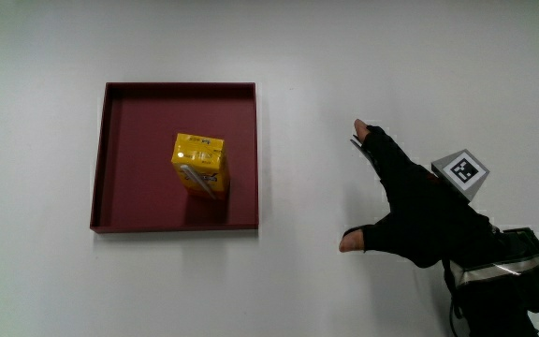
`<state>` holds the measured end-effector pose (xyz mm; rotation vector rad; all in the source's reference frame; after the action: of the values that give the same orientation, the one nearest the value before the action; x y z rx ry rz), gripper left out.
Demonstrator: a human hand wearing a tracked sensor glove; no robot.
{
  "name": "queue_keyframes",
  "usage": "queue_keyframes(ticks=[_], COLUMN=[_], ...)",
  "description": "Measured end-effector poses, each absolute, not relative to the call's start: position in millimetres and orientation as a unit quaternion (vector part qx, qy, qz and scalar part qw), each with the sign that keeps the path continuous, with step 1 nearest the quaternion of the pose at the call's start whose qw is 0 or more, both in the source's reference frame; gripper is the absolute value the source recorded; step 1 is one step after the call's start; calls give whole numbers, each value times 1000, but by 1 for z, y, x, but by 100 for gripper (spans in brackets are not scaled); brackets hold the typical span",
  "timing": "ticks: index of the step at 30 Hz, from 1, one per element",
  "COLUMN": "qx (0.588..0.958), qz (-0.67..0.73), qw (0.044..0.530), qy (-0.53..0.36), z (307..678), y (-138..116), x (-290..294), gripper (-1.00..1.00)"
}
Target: Pick ice redtea
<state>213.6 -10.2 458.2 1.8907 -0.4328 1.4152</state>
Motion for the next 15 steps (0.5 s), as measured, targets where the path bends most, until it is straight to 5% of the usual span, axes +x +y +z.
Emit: queue_keyframes(ticks=[15], qx=[728], qz=[536], qw=[402], qy=[-147], z=[475], y=[-19], x=[171], gripper=[0])
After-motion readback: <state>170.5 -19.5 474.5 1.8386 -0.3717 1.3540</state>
